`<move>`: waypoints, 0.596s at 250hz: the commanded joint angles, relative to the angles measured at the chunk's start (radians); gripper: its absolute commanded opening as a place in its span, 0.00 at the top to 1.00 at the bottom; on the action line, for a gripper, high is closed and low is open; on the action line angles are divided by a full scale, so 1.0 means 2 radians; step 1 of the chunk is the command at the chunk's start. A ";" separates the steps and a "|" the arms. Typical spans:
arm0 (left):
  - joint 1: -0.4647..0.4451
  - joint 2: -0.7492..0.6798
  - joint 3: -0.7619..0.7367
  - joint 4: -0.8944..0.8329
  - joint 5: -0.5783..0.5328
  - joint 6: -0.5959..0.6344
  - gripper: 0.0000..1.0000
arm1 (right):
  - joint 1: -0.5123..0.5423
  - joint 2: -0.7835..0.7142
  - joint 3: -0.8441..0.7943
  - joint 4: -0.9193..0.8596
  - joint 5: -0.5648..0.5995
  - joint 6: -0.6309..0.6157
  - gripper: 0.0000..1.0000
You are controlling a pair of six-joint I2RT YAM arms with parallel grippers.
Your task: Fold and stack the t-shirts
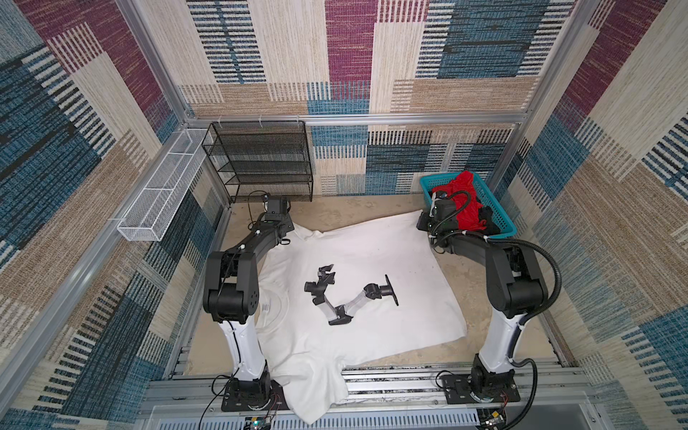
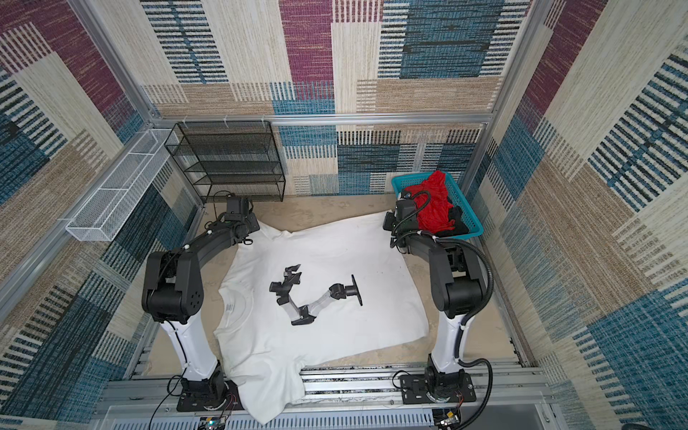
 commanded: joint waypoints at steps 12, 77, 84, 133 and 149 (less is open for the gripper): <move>0.000 0.008 0.025 -0.024 0.042 0.014 0.52 | 0.000 0.023 0.044 -0.024 -0.033 -0.008 0.68; -0.002 -0.090 -0.102 -0.014 0.143 -0.013 0.49 | 0.017 -0.087 -0.066 0.001 -0.062 -0.007 0.16; -0.003 -0.088 -0.105 -0.013 0.159 -0.018 0.50 | 0.023 -0.097 -0.076 -0.006 -0.065 -0.007 0.15; -0.024 -0.029 -0.068 -0.004 0.204 -0.040 0.55 | 0.072 -0.145 -0.150 -0.028 -0.093 0.009 0.14; -0.029 -0.006 -0.047 -0.002 0.198 -0.049 0.55 | 0.084 -0.155 -0.179 -0.020 -0.106 0.022 0.14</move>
